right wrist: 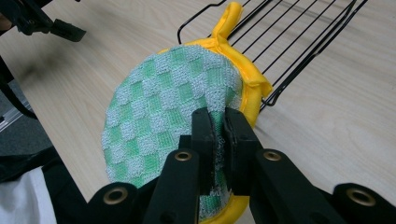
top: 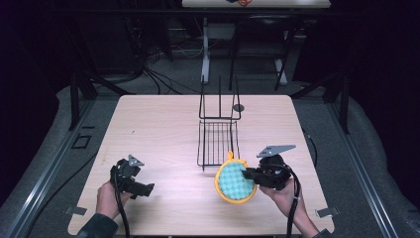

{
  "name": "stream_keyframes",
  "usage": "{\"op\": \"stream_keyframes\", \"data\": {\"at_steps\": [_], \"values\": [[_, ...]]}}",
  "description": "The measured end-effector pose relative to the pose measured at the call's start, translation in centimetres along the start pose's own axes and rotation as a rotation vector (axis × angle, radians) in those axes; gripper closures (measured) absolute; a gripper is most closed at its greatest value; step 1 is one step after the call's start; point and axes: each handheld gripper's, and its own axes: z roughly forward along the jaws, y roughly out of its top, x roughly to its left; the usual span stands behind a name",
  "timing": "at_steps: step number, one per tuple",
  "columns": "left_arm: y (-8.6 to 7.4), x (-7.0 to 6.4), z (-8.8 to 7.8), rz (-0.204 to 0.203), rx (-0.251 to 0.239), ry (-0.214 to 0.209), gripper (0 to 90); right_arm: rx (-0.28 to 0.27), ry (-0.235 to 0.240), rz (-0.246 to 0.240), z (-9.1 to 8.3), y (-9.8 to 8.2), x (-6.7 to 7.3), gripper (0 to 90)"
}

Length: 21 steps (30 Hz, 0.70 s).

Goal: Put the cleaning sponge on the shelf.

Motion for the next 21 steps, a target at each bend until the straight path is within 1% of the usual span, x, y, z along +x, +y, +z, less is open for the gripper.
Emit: {"op": "stream_keyframes", "data": {"at_steps": [1, 2, 3, 4, 5, 8, 12, 14, 19, 20, 21], "values": [[0.0, 0.0, 0.0, 0.002, 0.005, 0.0, 0.8, -0.002, -0.003, 0.006, -0.1, 0.2, 0.0, 84.3], [0.0, 0.0, 0.1, 0.005, 0.005, 0.0, 0.8, -0.014, -0.003, -0.002, -0.1, 0.3, 0.0, 84.3], [0.0, -0.1, 0.1, 0.002, 0.006, -0.001, 0.8, -0.012, -0.007, -0.004, -0.2, 0.5, 0.0, 84.3], [0.0, -0.1, 0.2, 0.003, 0.004, -0.001, 0.9, -0.024, -0.013, 0.001, -0.3, 0.9, -0.2, 84.3], [0.1, -0.1, 0.2, 0.003, 0.005, -0.001, 0.9, -0.024, -0.013, 0.001, -0.3, 0.9, -0.2, 84.3], [0.0, -0.1, 0.2, 0.005, 0.005, -0.001, 0.8, -0.037, -0.018, 0.012, -0.2, 1.7, -0.5, 84.3], [0.0, 0.0, 0.1, -0.001, 0.001, 0.003, 0.8, -0.038, -0.026, -0.007, 0.7, 2.8, -0.5, 84.3], [0.0, 0.1, 0.1, -0.003, 0.002, 0.001, 0.8, -0.041, -0.028, -0.01, 0.8, 3.0, -0.6, 84.3], [0.0, 0.1, 0.1, -0.001, 0.002, 0.0, 1.0, -0.035, -0.034, -0.007, 1.4, 3.7, -0.9, 84.3], [0.0, 0.1, 0.1, -0.003, -0.002, 0.002, 1.0, -0.045, -0.035, -0.001, 1.6, 4.1, -1.0, 84.4], [0.0, 0.1, 0.1, -0.004, -0.001, 0.003, 1.0, -0.045, -0.035, -0.001, 1.6, 4.1, -1.0, 84.4]]}}
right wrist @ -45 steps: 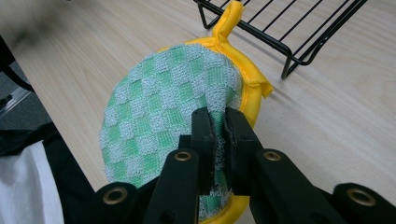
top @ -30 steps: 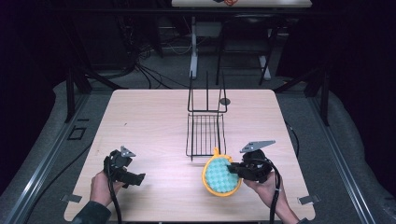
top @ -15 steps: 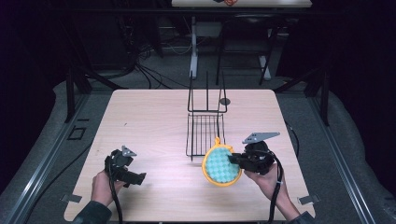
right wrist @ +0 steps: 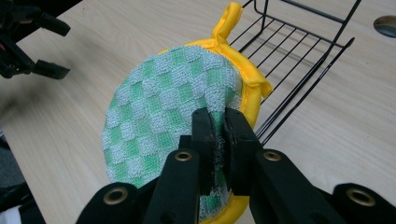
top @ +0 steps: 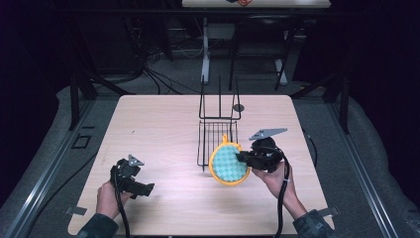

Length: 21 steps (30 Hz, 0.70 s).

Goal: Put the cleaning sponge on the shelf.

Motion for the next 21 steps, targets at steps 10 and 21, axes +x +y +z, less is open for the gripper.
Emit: {"op": "stream_keyframes", "data": {"at_steps": [10, 21], "values": [[0.0, 0.1, 0.0, -0.001, -0.004, 0.0, 1.0, 0.003, -0.017, 0.003, 1.7, 1.3, -0.6, 84.4], [0.0, -0.1, -0.1, 0.005, -0.003, -0.001, 1.0, -0.018, -0.044, 0.025, 2.7, 2.0, -1.5, 84.3]]}}
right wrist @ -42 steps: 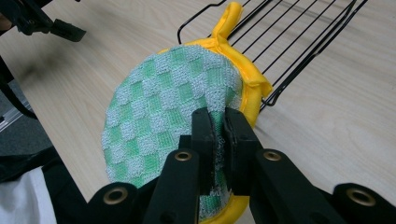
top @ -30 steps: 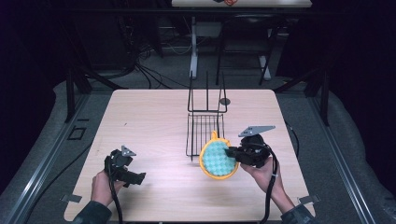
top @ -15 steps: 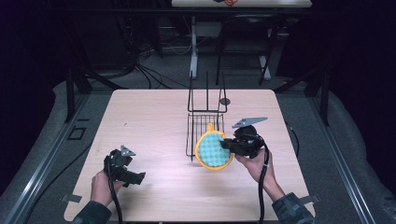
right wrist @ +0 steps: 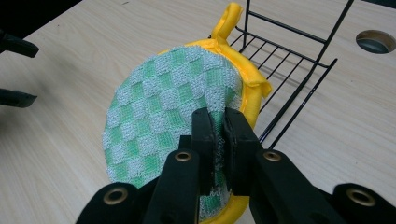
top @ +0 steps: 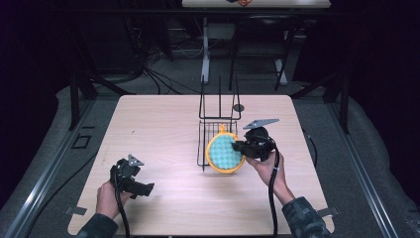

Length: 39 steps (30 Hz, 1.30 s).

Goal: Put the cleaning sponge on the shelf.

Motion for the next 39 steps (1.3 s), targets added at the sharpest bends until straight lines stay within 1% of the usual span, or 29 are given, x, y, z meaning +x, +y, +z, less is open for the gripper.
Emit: {"op": "stream_keyframes", "data": {"at_steps": [3, 9, 10, 15, 16, 19, 20, 25, 30, 32, 35, 39], "values": [[0.0, 0.0, 0.0, 0.002, -0.001, 0.001, 1.0, -0.003, -0.005, 0.006, 0.2, 0.0, -0.2, 84.3], [0.0, -0.1, 0.0, 0.003, 0.0, 0.002, 1.1, -0.046, -0.015, 0.024, 0.6, 0.2, -0.5, 84.2], [0.0, -0.1, 0.0, 0.002, 0.001, 0.001, 1.1, -0.043, -0.023, 0.025, 0.8, 0.2, -0.6, 84.2], [0.1, -0.1, 0.1, 0.0, 0.001, 0.001, 1.1, -0.046, -0.029, 0.035, 1.4, 0.3, -0.9, 84.2], [0.0, 0.0, 0.1, -0.003, 0.002, 0.002, 1.1, -0.043, -0.03, 0.049, 1.7, 0.3, -1.0, 84.2], [0.0, 0.0, 0.1, -0.003, 0.002, 0.001, 1.1, -0.038, -0.035, 0.05, 2.0, 0.4, -1.2, 84.2], [0.0, 0.0, 0.1, -0.003, 0.003, 0.003, 1.1, -0.038, -0.035, 0.059, 2.3, 0.4, -1.3, 84.2], [0.0, 0.0, 0.1, -0.002, 0.002, 0.0, 1.1, -0.037, -0.036, 0.057, 3.0, 0.4, -1.5, 84.2], [0.1, 0.0, 0.1, -0.003, -0.001, 0.001, 1.1, -0.024, -0.036, 0.074, 3.9, 0.4, -1.6, 84.2], [0.1, 0.0, 0.1, -0.003, -0.003, 0.002, 1.2, -0.028, -0.038, 0.071, 4.1, 0.3, -1.6, 84.1], [0.1, 0.0, 0.1, -0.001, 0.0, -0.001, 1.2, -0.019, -0.042, 0.072, 4.4, 0.4, -1.7, 84.2], [0.1, 0.0, 0.1, -0.003, -0.003, 0.002, 1.1, -0.017, -0.042, 0.084, 4.8, 0.4, -1.9, 84.2]]}}
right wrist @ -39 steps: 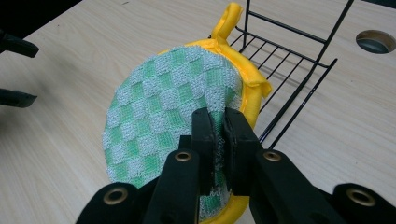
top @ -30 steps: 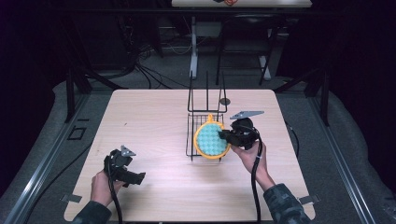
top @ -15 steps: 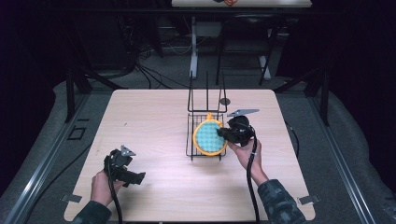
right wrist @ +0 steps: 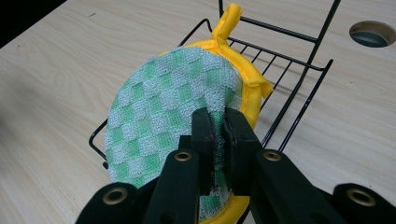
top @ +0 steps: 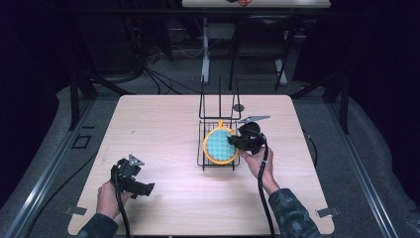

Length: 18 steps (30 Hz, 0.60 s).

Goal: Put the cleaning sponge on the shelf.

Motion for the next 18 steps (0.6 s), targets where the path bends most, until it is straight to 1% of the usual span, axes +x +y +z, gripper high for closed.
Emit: {"op": "stream_keyframes", "data": {"at_steps": [2, 5, 6, 10, 14, 18], "values": [[0.0, 0.0, 0.0, -0.001, -0.001, 0.003, 1.2, -0.005, -0.003, 0.001, 0.2, 0.0, -0.1, 84.1], [0.0, 0.1, 0.0, 0.001, 0.009, -0.004, 1.2, 0.003, -0.005, 0.006, 0.4, 0.0, -0.3, 84.1], [0.0, 0.1, 0.0, 0.002, 0.005, 0.0, 1.2, 0.007, -0.01, -0.001, 0.4, 0.0, -0.3, 84.1], [0.1, 0.0, 0.0, 0.005, 0.007, -0.005, 1.2, 0.008, -0.011, 0.005, 0.6, 0.0, -0.5, 84.1], [0.0, 0.0, 0.0, 0.001, 0.007, -0.003, 1.2, 0.01, -0.005, 0.023, 1.1, 0.0, -0.5, 84.1], [0.0, 0.0, 0.1, 0.001, 0.008, -0.004, 1.2, 0.022, -0.01, 0.017, 1.7, 0.0, -0.6, 84.0]]}}
